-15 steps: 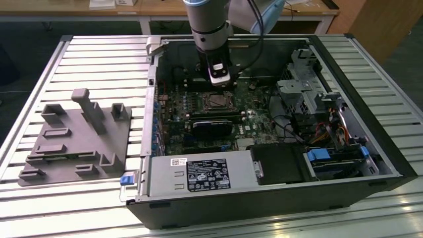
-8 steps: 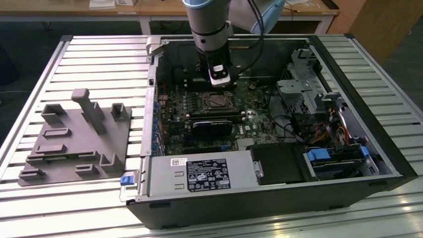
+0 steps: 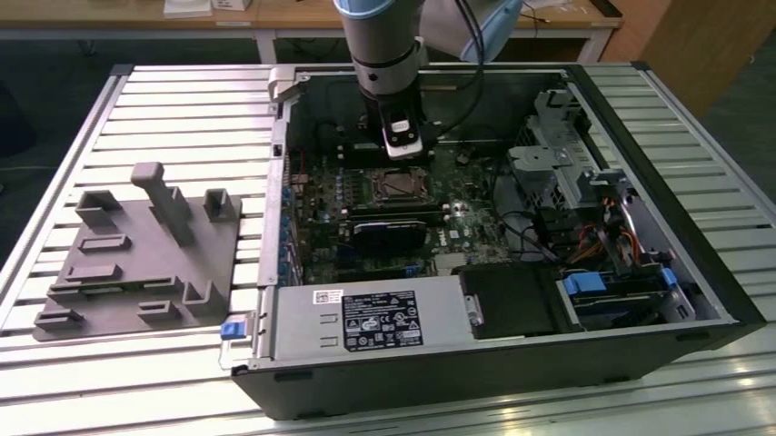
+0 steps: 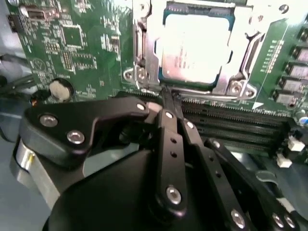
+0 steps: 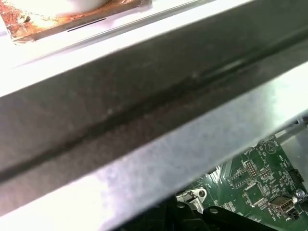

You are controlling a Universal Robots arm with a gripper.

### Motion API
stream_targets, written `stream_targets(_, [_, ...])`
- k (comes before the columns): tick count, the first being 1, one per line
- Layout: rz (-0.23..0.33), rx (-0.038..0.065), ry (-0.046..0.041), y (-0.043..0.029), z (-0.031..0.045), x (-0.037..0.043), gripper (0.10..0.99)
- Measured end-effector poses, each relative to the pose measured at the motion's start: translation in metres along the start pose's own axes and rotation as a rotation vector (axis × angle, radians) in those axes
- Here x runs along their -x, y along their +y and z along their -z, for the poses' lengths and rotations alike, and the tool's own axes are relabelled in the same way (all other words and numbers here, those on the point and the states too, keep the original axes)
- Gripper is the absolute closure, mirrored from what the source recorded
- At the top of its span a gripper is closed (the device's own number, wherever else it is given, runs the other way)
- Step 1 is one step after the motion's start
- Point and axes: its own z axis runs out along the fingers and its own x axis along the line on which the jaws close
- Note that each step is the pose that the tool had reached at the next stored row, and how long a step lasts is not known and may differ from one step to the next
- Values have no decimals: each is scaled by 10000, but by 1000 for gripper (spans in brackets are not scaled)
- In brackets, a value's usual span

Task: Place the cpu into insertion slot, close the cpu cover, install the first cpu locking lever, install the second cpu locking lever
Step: 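Install the first cpu locking lever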

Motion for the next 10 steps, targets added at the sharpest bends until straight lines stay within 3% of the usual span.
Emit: stream_targets(10, [2,-3,0,33,155,22,980])
